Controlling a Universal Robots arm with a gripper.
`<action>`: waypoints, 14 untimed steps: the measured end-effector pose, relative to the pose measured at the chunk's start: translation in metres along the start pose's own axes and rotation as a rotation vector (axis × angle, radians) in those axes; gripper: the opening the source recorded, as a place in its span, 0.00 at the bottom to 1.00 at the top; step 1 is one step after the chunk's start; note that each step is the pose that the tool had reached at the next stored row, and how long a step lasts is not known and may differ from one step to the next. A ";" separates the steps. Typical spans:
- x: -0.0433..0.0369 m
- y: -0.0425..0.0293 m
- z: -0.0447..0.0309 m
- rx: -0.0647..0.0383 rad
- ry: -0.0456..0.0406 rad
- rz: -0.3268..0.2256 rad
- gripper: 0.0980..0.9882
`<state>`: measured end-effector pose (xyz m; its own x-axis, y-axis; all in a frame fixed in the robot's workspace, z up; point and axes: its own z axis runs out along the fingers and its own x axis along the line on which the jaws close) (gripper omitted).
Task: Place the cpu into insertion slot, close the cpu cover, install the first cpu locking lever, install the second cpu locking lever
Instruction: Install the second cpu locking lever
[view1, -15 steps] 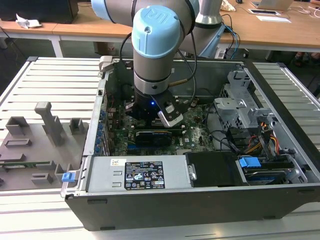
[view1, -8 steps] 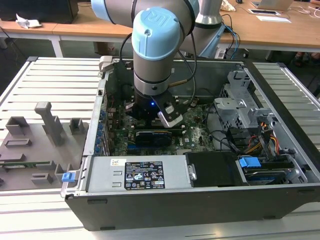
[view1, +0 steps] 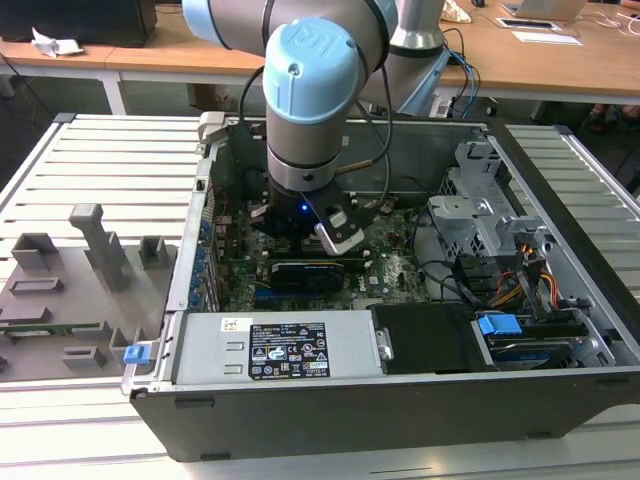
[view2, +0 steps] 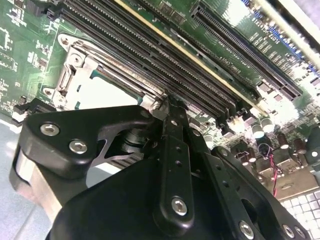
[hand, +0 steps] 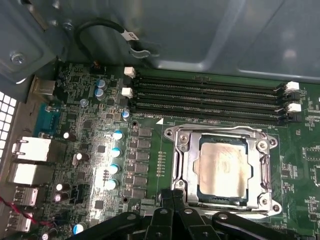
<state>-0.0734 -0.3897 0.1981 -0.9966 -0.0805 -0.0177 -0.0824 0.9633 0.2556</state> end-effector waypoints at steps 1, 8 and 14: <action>0.0009 0.0001 0.0002 -0.001 0.0001 0.000 0.01; 0.0037 0.0004 -0.0005 -0.001 0.0005 0.000 0.01; 0.0039 0.0021 -0.0065 -0.001 0.0002 0.000 0.01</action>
<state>-0.0774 -0.3896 0.2048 -0.9966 -0.0808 -0.0175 -0.0826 0.9630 0.2566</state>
